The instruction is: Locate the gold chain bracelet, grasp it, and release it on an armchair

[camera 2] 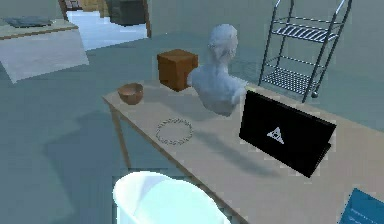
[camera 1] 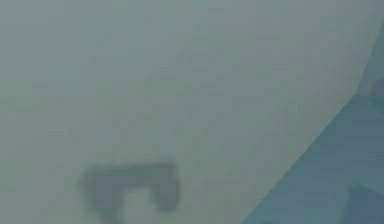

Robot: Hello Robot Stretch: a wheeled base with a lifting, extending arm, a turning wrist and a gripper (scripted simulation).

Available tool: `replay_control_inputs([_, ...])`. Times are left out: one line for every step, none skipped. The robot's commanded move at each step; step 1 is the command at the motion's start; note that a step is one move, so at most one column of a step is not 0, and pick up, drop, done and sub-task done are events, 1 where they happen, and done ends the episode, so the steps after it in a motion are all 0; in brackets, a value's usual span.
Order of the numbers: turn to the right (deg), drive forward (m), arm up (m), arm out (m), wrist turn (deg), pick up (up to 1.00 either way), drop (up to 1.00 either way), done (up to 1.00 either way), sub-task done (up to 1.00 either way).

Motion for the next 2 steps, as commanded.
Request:
replay_control_inputs([0.0,0.00,0.34,0.00,0.0,0.00,0.00,0.00,0.00])
replay_control_inputs([0.0,0.00,0.00,0.44,0.0,0.00,0.00,0.00,0.00])
